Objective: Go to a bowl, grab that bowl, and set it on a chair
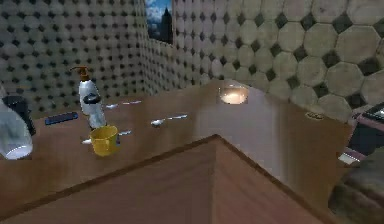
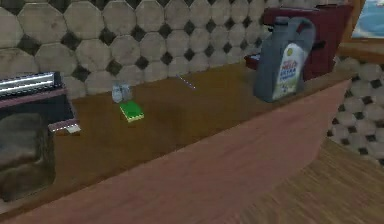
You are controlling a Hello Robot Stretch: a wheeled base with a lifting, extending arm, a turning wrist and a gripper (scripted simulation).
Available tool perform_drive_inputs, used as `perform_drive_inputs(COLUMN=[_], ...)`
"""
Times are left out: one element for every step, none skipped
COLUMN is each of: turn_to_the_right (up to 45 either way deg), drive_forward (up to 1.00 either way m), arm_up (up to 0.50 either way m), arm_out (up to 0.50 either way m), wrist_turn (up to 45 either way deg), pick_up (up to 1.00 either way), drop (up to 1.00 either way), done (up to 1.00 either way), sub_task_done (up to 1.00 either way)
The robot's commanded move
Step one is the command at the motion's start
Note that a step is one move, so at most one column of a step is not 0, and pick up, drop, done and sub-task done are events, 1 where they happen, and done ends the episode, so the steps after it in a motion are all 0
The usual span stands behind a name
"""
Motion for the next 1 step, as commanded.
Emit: perform_drive_inputs(turn_to_the_right=[0.0], drive_forward=[0.35], arm_up=[0.00], arm_out=[0.00], wrist_turn=[0.0], pick_up=[0.00], drop=[0.00], done=[0.00], sub_task_done=[0.00])
